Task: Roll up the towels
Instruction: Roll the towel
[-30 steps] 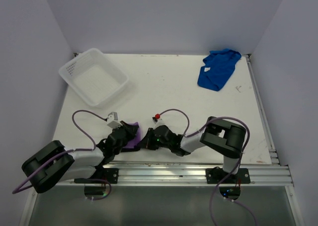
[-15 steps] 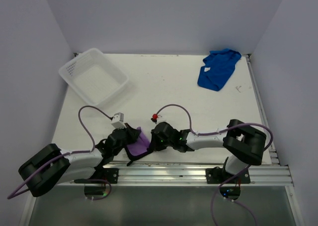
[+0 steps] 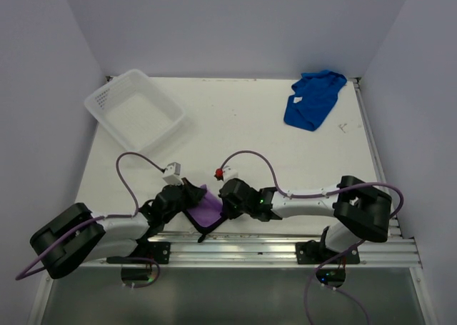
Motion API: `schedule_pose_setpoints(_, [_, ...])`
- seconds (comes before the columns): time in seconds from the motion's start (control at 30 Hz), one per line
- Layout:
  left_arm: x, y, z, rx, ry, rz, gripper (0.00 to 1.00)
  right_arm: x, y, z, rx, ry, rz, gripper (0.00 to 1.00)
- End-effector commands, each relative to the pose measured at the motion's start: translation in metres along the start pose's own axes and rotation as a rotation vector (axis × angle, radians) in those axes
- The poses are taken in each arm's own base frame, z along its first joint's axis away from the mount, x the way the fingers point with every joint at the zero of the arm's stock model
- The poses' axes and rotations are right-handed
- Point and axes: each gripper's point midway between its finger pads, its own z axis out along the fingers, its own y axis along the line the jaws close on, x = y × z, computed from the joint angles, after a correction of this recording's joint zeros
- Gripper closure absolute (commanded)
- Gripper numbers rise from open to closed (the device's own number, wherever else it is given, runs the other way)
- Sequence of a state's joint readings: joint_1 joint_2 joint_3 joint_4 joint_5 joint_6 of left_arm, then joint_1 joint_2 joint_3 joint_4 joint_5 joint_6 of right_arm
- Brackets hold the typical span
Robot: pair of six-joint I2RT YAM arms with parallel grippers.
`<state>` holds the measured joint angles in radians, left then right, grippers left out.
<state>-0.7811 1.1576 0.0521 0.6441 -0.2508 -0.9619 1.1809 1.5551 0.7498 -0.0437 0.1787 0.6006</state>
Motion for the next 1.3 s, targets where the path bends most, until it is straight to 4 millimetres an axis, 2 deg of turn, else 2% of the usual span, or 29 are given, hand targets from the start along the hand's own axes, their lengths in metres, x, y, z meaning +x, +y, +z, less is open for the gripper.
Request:
schedule_pose_setpoints(0.0, [-0.014, 0.031, -0.003, -0.107, -0.102, -0.019, 0.92, 0.032, -0.029, -0.014, 0.127, 0.12, -0.137, 1.0])
schedule_pose_setpoints(0.03, [-0.014, 0.03, -0.003, -0.106, -0.103, -0.02, 0.81, 0.033, -0.027, -0.014, 0.128, 0.121, -0.147, 1.0])
schedule_pose_setpoints(0.13, [-0.021, 0.021, 0.0, -0.101, -0.1, -0.023, 0.65, 0.035, -0.023, -0.013, 0.119, 0.121, -0.158, 1.0])
schedule_pose_setpoints(0.23, [-0.03, 0.014, -0.001, -0.108, -0.092, -0.019, 0.54, 0.032, -0.018, -0.013, 0.114, 0.108, -0.163, 1.0])
schedule_pose_setpoints(0.27, [-0.04, 0.003, 0.0, -0.098, -0.106, -0.025, 0.53, 0.031, -0.017, -0.013, 0.116, 0.105, -0.165, 1.0])
schedule_pose_setpoints(0.3, [-0.046, 0.002, 0.0, -0.109, -0.11, -0.026, 0.53, 0.029, -0.016, -0.013, 0.119, 0.104, -0.165, 1.0])
schedule_pose_setpoints(0.43, [-0.071, -0.024, -0.002, -0.102, -0.097, -0.006, 0.49, 0.025, -0.015, -0.012, 0.145, 0.071, -0.161, 1.0])
schedule_pose_setpoints(0.53, [-0.076, -0.045, -0.002, -0.063, -0.054, -0.001, 0.46, 0.023, -0.012, -0.011, 0.152, 0.054, -0.159, 1.0])
schedule_pose_setpoints(0.67, [-0.066, -0.063, -0.001, -0.002, 0.027, -0.043, 0.45, 0.018, -0.013, -0.012, 0.184, 0.024, -0.161, 1.0])
schedule_pose_setpoints(0.9, [-0.044, -0.075, 0.003, 0.031, 0.157, -0.111, 0.44, 0.012, -0.017, -0.016, 0.204, -0.026, -0.135, 1.0])
schedule_pose_setpoints(1.27, [-0.035, -0.1, -0.003, 0.159, 0.215, -0.209, 0.44, 0.015, -0.01, -0.009, 0.166, -0.033, -0.117, 1.0])
